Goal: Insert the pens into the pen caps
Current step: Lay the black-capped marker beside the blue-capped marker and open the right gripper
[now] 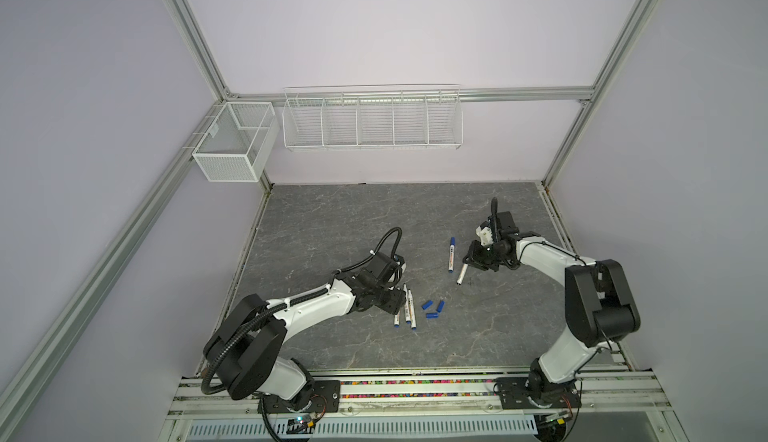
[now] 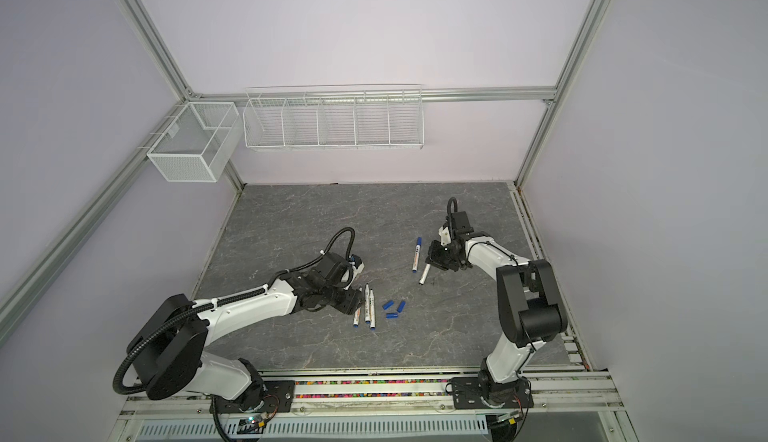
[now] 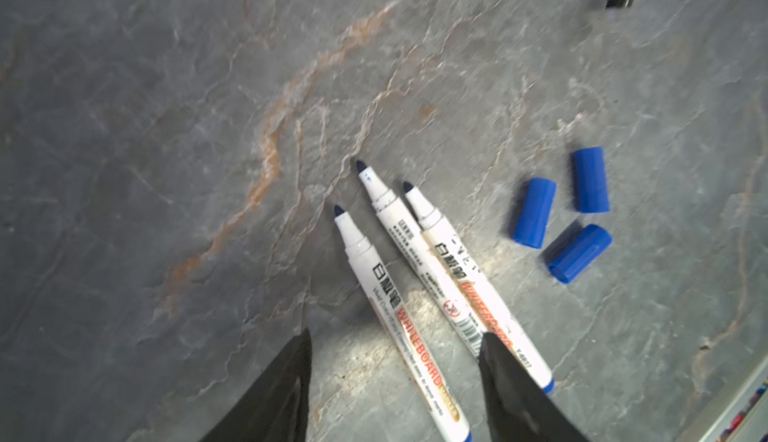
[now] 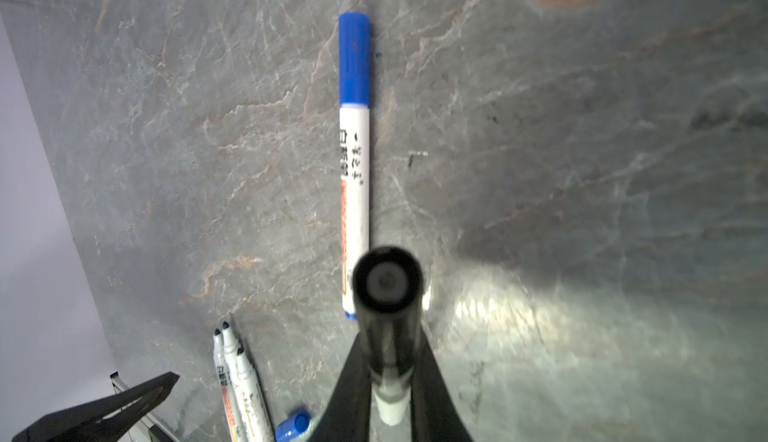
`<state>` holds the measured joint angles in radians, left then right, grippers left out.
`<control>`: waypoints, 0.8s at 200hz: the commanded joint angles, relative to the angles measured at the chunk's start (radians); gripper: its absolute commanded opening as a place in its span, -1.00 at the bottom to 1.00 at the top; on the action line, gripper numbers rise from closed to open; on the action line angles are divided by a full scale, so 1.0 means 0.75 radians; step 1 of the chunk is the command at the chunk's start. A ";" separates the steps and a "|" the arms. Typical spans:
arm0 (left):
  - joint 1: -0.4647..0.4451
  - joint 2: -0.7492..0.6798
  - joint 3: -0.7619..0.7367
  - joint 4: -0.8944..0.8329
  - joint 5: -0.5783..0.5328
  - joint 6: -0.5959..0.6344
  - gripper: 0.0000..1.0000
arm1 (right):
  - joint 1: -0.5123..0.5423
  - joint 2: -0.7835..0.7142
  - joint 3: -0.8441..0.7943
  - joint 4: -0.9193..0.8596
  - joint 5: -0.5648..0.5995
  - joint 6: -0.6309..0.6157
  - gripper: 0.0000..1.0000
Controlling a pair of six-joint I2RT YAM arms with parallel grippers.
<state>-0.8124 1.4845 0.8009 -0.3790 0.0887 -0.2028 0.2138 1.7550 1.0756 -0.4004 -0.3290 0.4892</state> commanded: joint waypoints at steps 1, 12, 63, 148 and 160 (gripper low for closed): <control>-0.009 0.028 0.042 -0.101 -0.045 -0.033 0.29 | -0.003 0.102 0.089 0.022 0.011 -0.033 -0.76; -0.010 0.038 0.042 -0.106 -0.045 -0.036 0.30 | -0.002 0.157 0.132 0.029 0.009 -0.038 -0.76; -0.015 0.082 0.067 -0.139 -0.043 -0.028 0.34 | -0.003 0.308 0.269 0.034 0.001 -0.034 -0.60; -0.032 0.179 0.140 -0.190 -0.045 -0.028 0.28 | -0.003 0.080 0.109 0.092 0.017 -0.014 -0.31; -0.035 0.197 0.153 -0.218 -0.057 -0.032 0.24 | -0.003 0.038 0.078 0.096 0.022 -0.014 -0.31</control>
<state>-0.8307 1.6051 0.8757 -0.4885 0.0669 -0.2173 0.2134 1.8633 1.1744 -0.3462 -0.3283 0.4789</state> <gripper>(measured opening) 0.635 0.346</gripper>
